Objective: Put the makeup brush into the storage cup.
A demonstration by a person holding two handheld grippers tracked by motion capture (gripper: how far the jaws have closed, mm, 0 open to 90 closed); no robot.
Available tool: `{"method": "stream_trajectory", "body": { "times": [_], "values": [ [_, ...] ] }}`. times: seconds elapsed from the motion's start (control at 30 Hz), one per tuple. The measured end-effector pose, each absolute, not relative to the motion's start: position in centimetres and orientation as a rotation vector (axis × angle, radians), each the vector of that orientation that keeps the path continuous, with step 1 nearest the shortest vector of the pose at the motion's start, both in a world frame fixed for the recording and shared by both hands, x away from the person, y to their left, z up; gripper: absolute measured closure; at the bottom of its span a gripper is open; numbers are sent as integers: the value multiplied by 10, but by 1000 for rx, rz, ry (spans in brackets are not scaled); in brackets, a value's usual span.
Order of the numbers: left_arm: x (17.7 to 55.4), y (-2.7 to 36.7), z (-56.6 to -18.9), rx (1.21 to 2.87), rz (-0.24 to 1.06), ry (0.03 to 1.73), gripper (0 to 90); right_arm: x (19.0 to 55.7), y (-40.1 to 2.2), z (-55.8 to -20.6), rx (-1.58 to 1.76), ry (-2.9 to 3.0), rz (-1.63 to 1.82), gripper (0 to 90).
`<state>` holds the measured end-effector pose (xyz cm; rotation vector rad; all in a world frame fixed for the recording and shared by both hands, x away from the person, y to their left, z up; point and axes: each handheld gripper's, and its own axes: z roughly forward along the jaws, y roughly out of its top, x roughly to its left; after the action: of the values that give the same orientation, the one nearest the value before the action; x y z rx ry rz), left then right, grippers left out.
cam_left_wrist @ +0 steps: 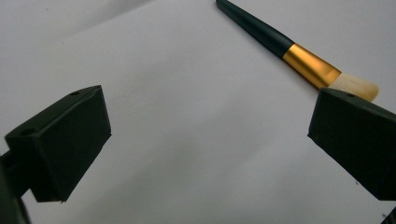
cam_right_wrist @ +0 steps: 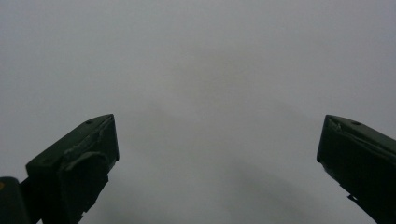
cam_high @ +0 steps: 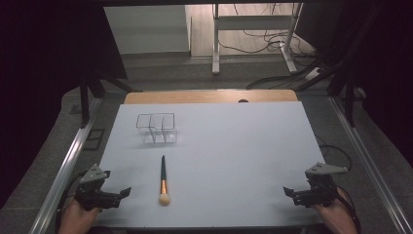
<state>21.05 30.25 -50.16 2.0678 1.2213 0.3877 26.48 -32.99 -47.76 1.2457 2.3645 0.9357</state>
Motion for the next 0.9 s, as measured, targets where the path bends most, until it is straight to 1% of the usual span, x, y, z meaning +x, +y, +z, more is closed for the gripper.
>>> {"method": "stream_trajectory", "body": {
  "times": [0.13, 0.17, 0.27, 0.43, 0.63, 0.7, 0.9],
  "values": [
    [211, 302, -502, 2078, 411, 1253, 0, 265, -329, -478, 1255, 2365, 904, 0],
    [212, 305, -501, 2056, 412, 1271, 0, 266, -328, -479, 1253, 2374, 888, 0],
    [213, 309, -500, 2004, 390, 1294, 0, 265, -328, -479, 1247, 2376, 883, 0],
    [214, 311, -500, 1999, 367, 1322, 0, 265, -329, -479, 1257, 2373, 890, 0],
    [215, 310, -502, 2019, 375, 1322, 0, 265, -328, -480, 1258, 2376, 870, 0],
    [216, 310, -504, 2009, 352, 1324, 0, 266, -328, -480, 1259, 2375, 873, 0],
    [215, 310, -504, 2001, 356, 1313, 0, 266, -328, -480, 1258, 2379, 869, 0]
  ]
}}
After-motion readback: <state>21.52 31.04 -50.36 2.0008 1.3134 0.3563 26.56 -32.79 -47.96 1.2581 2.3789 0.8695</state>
